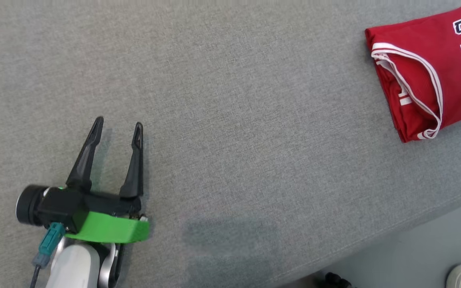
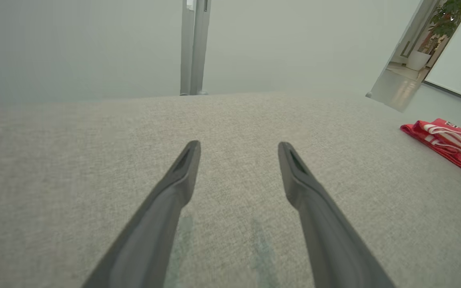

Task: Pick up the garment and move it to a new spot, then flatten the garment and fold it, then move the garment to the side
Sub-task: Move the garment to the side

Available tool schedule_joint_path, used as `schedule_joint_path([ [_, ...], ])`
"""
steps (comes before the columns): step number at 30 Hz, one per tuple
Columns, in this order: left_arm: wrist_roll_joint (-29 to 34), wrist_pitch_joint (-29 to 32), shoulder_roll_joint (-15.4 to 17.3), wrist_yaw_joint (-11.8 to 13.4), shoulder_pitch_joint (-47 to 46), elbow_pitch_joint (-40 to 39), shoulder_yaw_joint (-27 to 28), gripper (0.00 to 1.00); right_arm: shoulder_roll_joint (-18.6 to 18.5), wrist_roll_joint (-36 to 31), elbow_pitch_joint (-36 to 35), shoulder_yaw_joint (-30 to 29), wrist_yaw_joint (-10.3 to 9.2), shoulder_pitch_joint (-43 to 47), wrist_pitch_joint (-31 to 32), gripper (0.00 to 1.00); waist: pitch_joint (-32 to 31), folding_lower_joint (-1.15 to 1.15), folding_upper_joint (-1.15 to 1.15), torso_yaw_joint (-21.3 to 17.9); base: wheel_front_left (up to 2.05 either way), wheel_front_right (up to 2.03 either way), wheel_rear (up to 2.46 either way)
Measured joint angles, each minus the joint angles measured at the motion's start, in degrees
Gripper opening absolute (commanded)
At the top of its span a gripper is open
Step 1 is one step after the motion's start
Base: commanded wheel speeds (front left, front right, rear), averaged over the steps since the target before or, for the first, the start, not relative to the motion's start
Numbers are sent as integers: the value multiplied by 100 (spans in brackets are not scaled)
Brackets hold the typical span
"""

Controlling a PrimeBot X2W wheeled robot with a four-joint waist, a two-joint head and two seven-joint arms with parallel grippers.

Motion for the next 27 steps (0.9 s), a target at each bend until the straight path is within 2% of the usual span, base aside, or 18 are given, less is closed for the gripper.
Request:
schedule_joint_path([
  [6, -235, -77, -110, 298, 455, 713, 365, 100, 253, 288, -1054, -546, -1, 1155, -452, 100, -759, 0, 0, 230, 0, 0, 0],
  [9, -301, -85, -160, 347, 654, 979, 468, 100, 436, 245, -1686, -855, -3, 1824, -602, 100, -1137, -1, 0, 365, 0, 0, 0],
  [13, -333, -103, -183, 345, 900, 1317, 534, 100, 984, 136, -2586, -1067, -2, 2849, -753, 100, -1662, -1, 0, 575, 0, 0, 0],
  [18, -330, -111, -209, 322, 1135, 1512, 636, 100, 1553, -8, -3392, -1244, -2, 3814, -862, 100, -2239, -1, 0, 883, 0, 0, 0],
  [21, -288, -111, -207, 328, 1242, 1544, 722, 100, 1831, -87, -3662, -1213, -2, 4151, -955, 100, -2511, -1, 0, 1097, 0, 0, 0],
  [27, -238, -111, -178, 194, 1387, 1659, 859, 100, 2090, -133, -3820, -910, -2, 4625, -1236, 100, -2931, -1, 0, 1566, 0, 0, 0],
])
